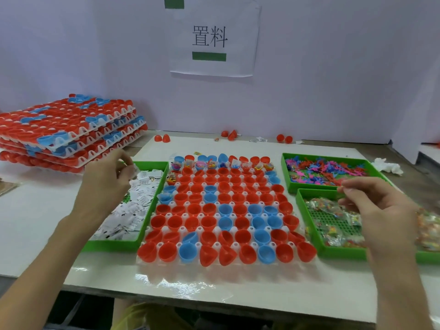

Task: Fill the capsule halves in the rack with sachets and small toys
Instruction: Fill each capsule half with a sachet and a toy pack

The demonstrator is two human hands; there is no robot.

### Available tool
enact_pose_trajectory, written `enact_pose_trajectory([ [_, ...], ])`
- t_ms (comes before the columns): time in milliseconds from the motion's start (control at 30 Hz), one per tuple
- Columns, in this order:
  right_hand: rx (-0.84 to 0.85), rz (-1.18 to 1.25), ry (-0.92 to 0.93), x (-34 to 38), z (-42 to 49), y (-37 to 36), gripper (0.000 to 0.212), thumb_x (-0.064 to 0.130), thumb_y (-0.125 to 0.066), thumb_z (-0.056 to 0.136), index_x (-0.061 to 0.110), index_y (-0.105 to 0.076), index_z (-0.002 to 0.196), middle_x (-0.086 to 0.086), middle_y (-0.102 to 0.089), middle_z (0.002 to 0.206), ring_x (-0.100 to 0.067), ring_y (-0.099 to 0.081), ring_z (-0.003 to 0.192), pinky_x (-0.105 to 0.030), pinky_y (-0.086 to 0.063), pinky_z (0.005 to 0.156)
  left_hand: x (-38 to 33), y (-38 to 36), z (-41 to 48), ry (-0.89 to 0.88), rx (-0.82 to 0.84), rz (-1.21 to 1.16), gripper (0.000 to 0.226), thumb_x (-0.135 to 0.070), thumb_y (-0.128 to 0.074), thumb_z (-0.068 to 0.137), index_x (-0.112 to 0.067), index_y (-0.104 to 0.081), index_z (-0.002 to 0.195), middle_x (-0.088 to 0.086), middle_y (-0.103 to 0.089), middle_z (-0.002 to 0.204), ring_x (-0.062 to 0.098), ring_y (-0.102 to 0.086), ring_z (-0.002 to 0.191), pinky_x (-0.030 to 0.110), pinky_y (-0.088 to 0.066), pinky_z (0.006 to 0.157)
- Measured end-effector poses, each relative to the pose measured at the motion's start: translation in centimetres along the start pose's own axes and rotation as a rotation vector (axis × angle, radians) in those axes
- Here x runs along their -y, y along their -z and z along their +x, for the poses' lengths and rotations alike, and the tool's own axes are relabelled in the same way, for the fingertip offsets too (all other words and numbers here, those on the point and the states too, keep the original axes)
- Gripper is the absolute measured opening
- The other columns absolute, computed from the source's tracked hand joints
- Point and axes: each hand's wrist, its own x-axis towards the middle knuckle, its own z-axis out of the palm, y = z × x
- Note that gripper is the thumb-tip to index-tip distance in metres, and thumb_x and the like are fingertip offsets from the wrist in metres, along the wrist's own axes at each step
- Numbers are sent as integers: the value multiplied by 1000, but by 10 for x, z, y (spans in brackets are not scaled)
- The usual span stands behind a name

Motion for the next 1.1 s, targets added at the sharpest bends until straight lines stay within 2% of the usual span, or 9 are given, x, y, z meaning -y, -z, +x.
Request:
enact_pose_trajectory([
  [100,-40,-311,-41,-7,18,29,30,5,-68,90,33,-73,82,8,-73,81,-12,-67,73,-24,-55,58,-22,10,-11,4,-141,-289,23,-7,-68,91,-29,-58,89,-8,-68,80,4,-69,64,10,-52,52],
  [167,130,-558,-157,-13,31,42,20,14,-71,90,34,-70,92,7,-72,95,-12,-66,85,-24,-51,55,-39,13,-21,31,-206,-530,22,-17,-72,89,-35,-60,89,-8,-71,86,4,-71,71,12,-55,62],
  [300,499,-878,-307,-25,42,40,29,29,-76,87,28,-63,112,4,-58,111,-14,-56,100,-33,-47,85,-76,10,-43,151,-244,-871,22,-45,-76,72,-41,-70,93,-14,-74,87,2,-71,82,11,-55,72],
  [433,432,-960,-240,-33,40,30,16,34,-78,84,31,-67,96,8,-66,102,-14,-60,96,-37,-51,90,-108,0,-65,267,-235,-1095,44,-54,-78,63,-31,-75,100,-9,-76,90,6,-72,86,17,-58,77],
  [567,386,-872,-273,-34,38,26,11,27,-80,83,26,-69,80,6,-70,83,-16,-67,79,-39,-57,76,-135,-12,-83,301,-180,-1274,30,-41,-79,62,-24,-79,87,0,-77,82,13,-74,78,19,-58,71],
  [700,234,-718,-192,-18,33,22,13,13,-77,85,20,-68,79,3,-70,80,-13,-66,75,-16,-45,52,-157,-22,-93,315,32,-1298,21,-32,-76,63,-27,-80,83,7,-77,81,21,-76,75,20,-58,66],
  [800,155,-437,-77,13,22,15,23,-3,-75,81,17,-69,72,2,-73,77,-9,-69,76,-14,-48,59,-172,-29,-96,317,153,-1312,15,-21,-72,72,-25,-79,84,8,-78,81,22,-76,74,18,-57,64],
  [933,355,67,104,68,-8,-7,27,-8,-71,73,19,-68,68,-6,-71,75,-14,-69,72,-17,-55,66,-193,-38,-102,299,194,-1278,14,-13,-72,82,-26,-77,83,5,-77,74,18,-74,67,18,-56,59],
  [1100,404,45,141,77,-34,-39,21,-3,-67,71,18,-67,68,-6,-67,70,-17,-66,67,-23,-55,64,-209,-42,-110,219,140,-1187,19,-11,-73,84,-30,-77,85,-4,-77,76,10,-74,72,14,-55,62],
])
